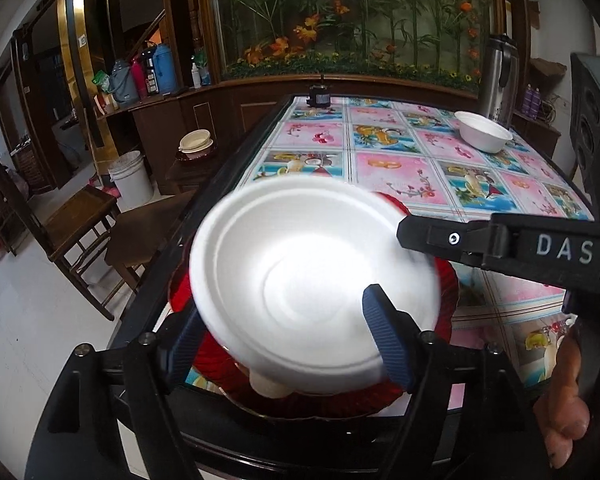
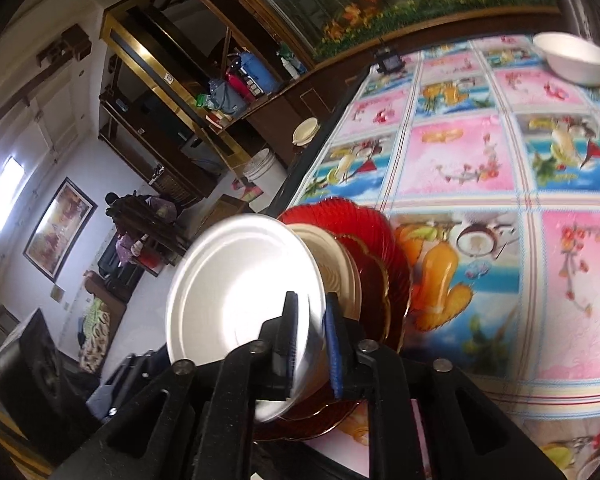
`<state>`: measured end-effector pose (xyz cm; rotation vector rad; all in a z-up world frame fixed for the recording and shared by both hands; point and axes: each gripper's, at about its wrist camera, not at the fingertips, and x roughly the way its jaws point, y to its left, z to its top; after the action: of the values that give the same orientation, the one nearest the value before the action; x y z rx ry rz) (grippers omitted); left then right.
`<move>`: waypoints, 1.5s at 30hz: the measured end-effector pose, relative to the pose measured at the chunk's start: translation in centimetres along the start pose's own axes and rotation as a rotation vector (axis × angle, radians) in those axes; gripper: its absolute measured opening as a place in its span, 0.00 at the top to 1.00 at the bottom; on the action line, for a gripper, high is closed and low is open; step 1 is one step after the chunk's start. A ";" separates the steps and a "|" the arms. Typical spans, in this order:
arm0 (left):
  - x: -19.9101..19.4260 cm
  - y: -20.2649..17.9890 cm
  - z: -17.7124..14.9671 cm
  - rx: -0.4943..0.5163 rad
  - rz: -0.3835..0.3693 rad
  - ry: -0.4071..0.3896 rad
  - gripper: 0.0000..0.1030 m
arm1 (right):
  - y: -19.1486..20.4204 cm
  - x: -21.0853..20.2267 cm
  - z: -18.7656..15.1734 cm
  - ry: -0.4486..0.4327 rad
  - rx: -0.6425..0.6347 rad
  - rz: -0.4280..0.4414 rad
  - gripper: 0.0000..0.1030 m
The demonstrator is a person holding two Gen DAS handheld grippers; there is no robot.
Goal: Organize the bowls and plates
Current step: 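Set the white bowl into the stack and open the right tool, then move the open right tool toward the white bowl by the thermos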
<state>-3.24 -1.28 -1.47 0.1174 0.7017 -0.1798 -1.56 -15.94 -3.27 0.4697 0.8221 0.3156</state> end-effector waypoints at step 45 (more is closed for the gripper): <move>4.8 -17.6 12.1 -0.036 -0.399 0.031 0.00 | -31.8 -13.8 11.7 -0.550 0.457 -0.250 0.00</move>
<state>4.40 -21.14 3.81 -0.0559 0.7539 -0.5477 1.26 -52.45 -4.15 0.8256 0.3982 -0.2387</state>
